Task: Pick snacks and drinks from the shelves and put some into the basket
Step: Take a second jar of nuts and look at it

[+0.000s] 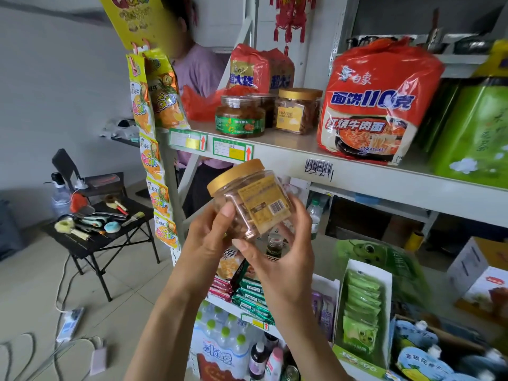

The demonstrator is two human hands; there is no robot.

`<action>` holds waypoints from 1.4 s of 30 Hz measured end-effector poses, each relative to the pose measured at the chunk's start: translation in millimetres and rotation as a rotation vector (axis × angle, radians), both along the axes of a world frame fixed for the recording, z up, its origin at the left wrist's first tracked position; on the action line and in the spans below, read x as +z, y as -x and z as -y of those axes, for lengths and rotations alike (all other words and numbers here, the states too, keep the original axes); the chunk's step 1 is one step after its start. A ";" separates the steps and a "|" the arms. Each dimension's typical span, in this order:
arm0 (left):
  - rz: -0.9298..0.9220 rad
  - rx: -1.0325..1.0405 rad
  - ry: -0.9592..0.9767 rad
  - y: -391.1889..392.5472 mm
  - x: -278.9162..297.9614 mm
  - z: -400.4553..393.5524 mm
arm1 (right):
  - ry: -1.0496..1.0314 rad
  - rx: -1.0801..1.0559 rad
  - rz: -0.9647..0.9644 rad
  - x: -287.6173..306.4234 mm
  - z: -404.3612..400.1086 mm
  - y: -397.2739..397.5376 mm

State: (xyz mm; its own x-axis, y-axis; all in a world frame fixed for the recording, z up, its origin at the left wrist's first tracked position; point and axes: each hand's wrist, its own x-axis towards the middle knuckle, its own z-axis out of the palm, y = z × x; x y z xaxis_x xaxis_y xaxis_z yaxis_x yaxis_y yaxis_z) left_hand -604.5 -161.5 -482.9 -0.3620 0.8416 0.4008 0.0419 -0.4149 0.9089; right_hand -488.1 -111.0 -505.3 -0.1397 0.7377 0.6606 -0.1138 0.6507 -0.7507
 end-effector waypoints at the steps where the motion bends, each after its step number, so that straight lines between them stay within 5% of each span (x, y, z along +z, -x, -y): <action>1: 0.014 -0.006 -0.014 1.8 1.3 -0.5 | -0.016 -0.032 0.021 0.2 0.8 0.0; 9: 0.105 -0.111 -0.090 8.0 -2.3 -2.5 | -0.247 -0.058 0.044 6.6 -0.7 -5.4; 42: 0.414 -0.166 0.062 10.6 -3.9 -13.8 | -0.277 -0.025 -0.073 2.3 2.2 -5.2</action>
